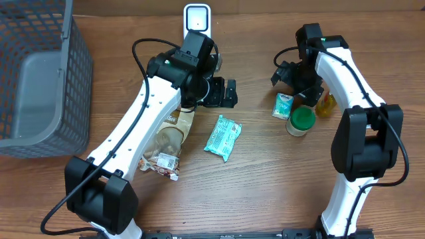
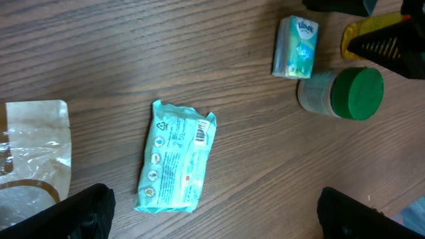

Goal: Scan the item barcode
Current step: 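Move the left gripper from the basket over the mint pouch, then lower the open left gripper onto the mint pouch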

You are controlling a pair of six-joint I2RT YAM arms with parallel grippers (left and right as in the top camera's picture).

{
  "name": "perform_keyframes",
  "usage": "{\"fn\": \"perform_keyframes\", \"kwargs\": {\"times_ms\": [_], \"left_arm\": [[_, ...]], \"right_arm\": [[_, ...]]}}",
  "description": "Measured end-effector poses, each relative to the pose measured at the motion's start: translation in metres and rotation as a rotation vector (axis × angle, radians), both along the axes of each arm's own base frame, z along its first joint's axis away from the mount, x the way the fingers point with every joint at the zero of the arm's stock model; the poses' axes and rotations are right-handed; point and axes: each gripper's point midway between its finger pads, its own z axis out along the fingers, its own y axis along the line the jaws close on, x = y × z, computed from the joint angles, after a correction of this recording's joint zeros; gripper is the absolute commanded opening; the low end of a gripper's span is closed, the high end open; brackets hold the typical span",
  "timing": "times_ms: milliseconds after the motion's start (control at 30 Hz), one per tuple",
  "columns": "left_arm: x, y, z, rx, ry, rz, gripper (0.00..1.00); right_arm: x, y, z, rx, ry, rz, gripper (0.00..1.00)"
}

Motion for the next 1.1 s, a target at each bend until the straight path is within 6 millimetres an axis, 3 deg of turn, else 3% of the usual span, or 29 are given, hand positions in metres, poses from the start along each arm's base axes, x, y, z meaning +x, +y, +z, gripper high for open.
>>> {"fn": "perform_keyframes", "kwargs": {"times_ms": [333,400,500,800,967,1100], "left_arm": [[-0.017,-0.01,-0.004,0.02,0.034,-0.04,0.8],[-0.021,-0.01,-0.005,0.038,0.04,-0.045,0.82],[-0.027,-0.009,-0.009,0.076,0.046,-0.05,1.0],[-0.029,-0.002,-0.013,0.136,0.042,-0.04,0.99],[-0.03,0.001,-0.014,0.15,0.046,-0.037,0.59],[-0.034,0.003,-0.015,0.16,0.061,-0.041,0.5]], "right_arm": [[0.0,0.0,0.0,0.0,0.0,0.0,1.0],[0.0,0.0,0.0,0.0,0.0,0.0,1.0],[0.0,0.0,0.0,0.0,0.0,0.0,1.0],[0.0,0.0,0.0,0.0,0.0,0.0,1.0],[0.0,0.0,0.0,0.0,0.0,0.0,1.0],[0.0,0.0,0.0,0.0,0.0,0.0,1.0]]}}
